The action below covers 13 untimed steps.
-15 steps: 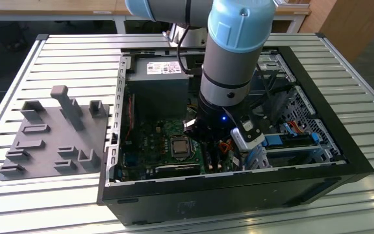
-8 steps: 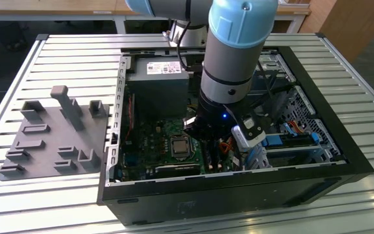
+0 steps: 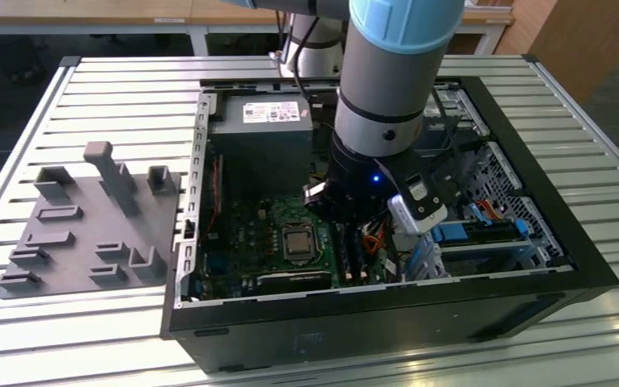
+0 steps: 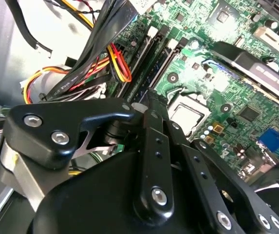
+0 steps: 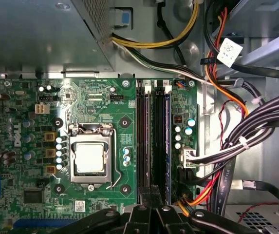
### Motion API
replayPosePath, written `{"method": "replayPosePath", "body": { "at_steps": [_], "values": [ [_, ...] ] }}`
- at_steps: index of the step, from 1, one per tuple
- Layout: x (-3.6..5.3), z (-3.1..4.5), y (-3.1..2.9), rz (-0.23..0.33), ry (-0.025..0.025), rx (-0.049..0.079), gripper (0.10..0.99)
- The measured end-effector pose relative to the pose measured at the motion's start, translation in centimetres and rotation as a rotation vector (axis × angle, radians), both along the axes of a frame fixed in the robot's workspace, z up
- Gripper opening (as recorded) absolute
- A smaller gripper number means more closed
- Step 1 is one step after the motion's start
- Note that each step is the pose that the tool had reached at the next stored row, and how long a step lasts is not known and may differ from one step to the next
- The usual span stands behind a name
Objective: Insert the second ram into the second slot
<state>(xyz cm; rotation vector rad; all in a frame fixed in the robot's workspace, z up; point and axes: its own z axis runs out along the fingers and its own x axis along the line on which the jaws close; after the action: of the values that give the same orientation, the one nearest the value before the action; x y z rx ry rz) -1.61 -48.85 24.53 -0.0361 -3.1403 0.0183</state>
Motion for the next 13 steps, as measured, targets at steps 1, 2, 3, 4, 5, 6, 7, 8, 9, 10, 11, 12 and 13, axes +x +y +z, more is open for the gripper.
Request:
{"method": "replayPosePath", "body": {
  "at_steps": [1, 2, 3, 4, 5, 6, 7, 8, 9, 10, 11, 12, 13],
  "values": [
    [0.00, 0.09, 0.00, 0.000, -0.0001, 0.000, 0.106],
    [0.00, 0.21, 0.00, 0.000, 0.0000, 0.000, 0.106],
    [0.00, 0.29, 0.00, 0.000, 0.0001, 0.000, 0.106],
    [0.00, 0.34, 0.00, 0.000, 0.0000, 0.000, 0.106],
    [0.00, 0.36, 0.01, 0.000, -0.0001, 0.000, 0.106],
    [0.00, 0.37, 0.01, 0.000, -0.0002, 0.000, 0.106],
    [0.00, 0.40, 0.00, 0.000, -0.0001, 0.000, 0.106],
    [0.00, 0.43, 0.00, 0.000, 0.0000, 0.000, 0.106],
    [0.00, 0.43, 0.01, 0.000, -0.0001, 0.000, 0.106],
    [0.00, 0.43, 0.01, 0.000, -0.0001, 0.000, 0.106],
    [0.00, 0.43, 0.00, 0.000, -0.0001, 0.000, 0.106],
    [0.00, 0.44, 0.00, 0.000, -0.0001, 0.000, 0.106],
    [0.00, 0.44, 0.00, 0.000, 0.0000, 0.000, 0.106]
  ]
}}
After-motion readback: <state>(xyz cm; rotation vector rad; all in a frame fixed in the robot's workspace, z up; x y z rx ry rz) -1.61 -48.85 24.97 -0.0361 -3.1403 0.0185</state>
